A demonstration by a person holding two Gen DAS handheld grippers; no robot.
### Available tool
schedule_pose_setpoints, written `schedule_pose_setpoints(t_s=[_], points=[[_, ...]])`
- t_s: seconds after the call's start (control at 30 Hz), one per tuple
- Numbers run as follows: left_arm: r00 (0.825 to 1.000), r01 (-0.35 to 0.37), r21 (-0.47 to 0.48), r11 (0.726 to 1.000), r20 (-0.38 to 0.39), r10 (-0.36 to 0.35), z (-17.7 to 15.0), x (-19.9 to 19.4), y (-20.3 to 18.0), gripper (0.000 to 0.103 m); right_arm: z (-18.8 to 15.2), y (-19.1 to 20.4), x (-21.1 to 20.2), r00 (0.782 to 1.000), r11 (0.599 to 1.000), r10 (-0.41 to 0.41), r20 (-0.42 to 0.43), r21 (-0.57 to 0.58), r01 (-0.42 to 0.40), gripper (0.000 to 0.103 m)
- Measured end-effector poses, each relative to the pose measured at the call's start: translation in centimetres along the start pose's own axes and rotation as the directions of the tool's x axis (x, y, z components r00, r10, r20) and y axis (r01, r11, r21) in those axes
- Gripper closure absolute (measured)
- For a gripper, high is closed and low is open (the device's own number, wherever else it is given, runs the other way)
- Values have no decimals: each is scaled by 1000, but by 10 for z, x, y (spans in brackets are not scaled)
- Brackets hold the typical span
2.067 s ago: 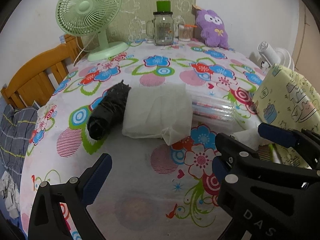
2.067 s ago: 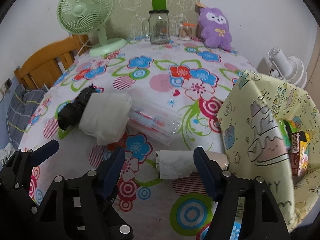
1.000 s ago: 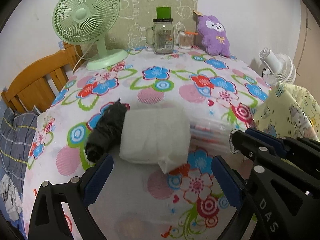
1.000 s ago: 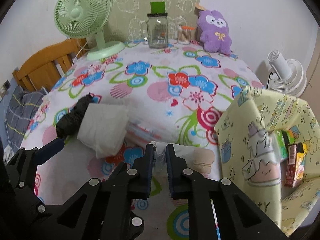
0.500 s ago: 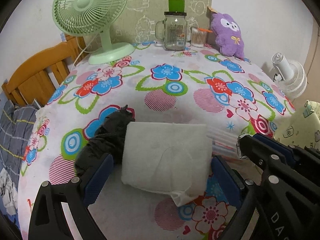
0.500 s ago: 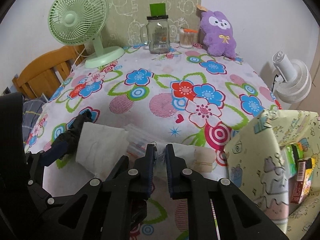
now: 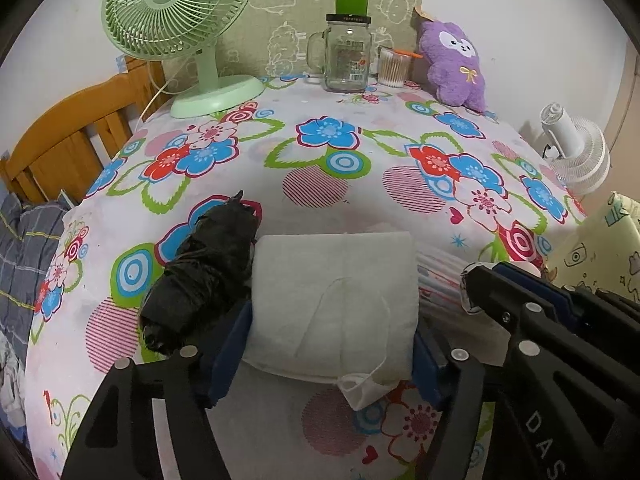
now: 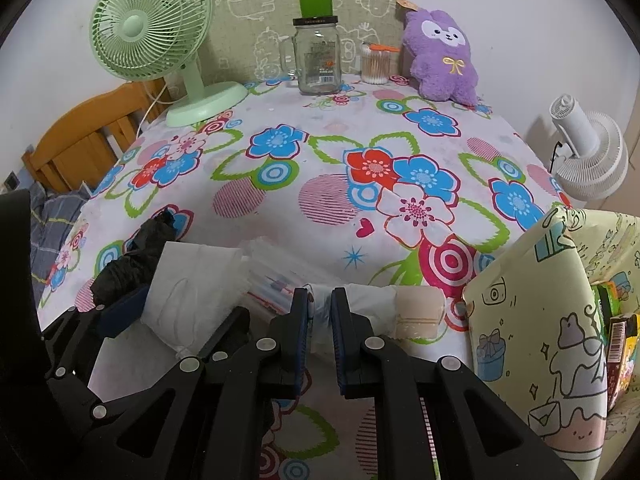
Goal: Organize soft objects
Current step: 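Grasp the white cloth pack with the left tool and lift it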
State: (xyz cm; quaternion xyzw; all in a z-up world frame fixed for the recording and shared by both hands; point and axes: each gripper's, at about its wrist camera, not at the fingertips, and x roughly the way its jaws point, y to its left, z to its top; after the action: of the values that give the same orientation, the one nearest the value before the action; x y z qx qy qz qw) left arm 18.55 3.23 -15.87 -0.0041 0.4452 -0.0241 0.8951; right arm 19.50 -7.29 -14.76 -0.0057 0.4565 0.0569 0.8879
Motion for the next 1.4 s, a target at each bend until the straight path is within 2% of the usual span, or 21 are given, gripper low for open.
schedule_pose_setpoints(t_s=[0.93, 1.4], points=[[993, -30, -8, 1000, 116, 30, -18, -73, -5, 33, -19, 6, -68, 993, 999, 48, 109, -12, -47, 91], [979, -43, 0, 999, 198, 42, -12, -116, -11, 33, -14, 8, -113, 980, 998, 67, 189, -23, -63, 92]])
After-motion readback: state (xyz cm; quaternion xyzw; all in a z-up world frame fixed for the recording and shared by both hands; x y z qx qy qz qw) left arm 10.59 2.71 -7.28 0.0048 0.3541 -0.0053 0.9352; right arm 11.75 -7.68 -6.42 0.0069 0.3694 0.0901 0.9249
